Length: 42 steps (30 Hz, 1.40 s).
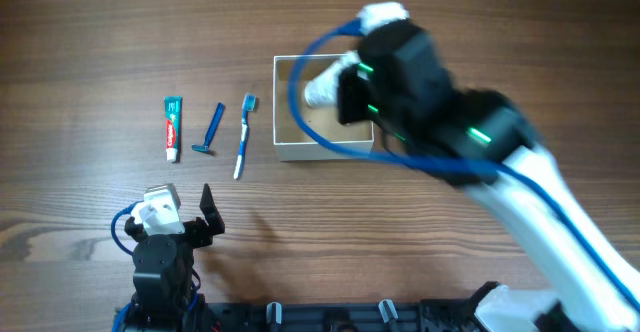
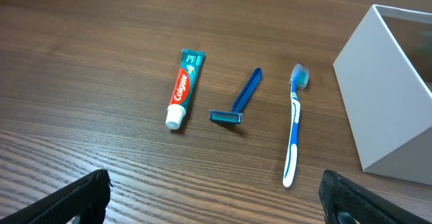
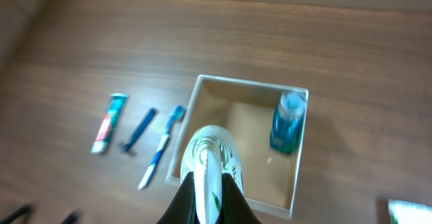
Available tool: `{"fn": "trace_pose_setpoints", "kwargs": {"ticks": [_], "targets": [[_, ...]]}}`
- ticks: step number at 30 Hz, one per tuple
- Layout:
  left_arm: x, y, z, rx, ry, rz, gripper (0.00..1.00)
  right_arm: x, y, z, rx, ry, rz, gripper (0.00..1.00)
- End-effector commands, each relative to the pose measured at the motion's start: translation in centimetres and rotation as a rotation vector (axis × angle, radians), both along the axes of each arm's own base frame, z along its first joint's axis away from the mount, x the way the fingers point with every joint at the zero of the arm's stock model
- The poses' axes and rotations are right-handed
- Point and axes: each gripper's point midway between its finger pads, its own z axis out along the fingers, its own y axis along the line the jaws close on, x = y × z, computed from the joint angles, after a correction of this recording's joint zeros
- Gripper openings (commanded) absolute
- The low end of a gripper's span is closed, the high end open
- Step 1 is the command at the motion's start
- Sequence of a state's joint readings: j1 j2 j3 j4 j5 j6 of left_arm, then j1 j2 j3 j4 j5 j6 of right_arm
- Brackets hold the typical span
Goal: Pack container
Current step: 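Lower the lotion tube upright into the box and release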
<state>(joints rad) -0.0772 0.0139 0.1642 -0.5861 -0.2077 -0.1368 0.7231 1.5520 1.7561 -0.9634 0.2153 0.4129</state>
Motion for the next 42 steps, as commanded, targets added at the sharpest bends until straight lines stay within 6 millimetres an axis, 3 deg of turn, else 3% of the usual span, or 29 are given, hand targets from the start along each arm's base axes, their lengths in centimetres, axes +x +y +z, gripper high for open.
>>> {"fn": "trace_pose_setpoints", "kwargs": {"ticks": [1,7,11,19,22,25,31,34,38,42], "targets": [[0.0,-0.1,-0.3,-0.009,0.002,-0.008,1.00,3.8,2.0,-3.4,-0.114,-0.034,0.023,0.04],[0.0,-0.1,-0.3,-0.009,0.002,-0.008,1.00,8.0,3.2,-8.9,-0.206,-0.030,-0.029,0.04],[0.0,-0.1,-0.3,-0.009,0.002,-0.008,1.00,9.8,2.5,-11.6,-0.237,0.000,-0.051,0.04],[0.0,-0.1,-0.3,-0.009,0.002,-0.008,1.00,11.4,0.3,-12.9,-0.243,0.030,-0.100,0.04],[0.0,-0.1,-0.3,-0.009,0.002,-0.008,1.00,11.2,0.6,-13.3,-0.234,0.050,-0.081,0.17],[0.0,-0.1,-0.3,-0.009,0.002,-0.008,1.00,11.3,0.6,-13.2,-0.233,0.045,-0.081,0.20],[0.0,-0.1,-0.3,-0.009,0.002,-0.008,1.00,11.5,0.8,-13.0,-0.224,0.033,-0.081,0.82],[0.0,-0.1,-0.3,-0.009,0.002,-0.008,1.00,11.0,0.8,-12.3,-0.235,0.029,-0.054,0.96],[0.0,-0.1,-0.3,-0.009,0.002,-0.008,1.00,9.9,0.8,-9.6,-0.203,-0.003,-0.038,1.00],[0.0,-0.1,-0.3,-0.009,0.002,-0.008,1.00,7.7,0.2,-5.5,-0.157,-0.039,-0.025,1.00]]}}
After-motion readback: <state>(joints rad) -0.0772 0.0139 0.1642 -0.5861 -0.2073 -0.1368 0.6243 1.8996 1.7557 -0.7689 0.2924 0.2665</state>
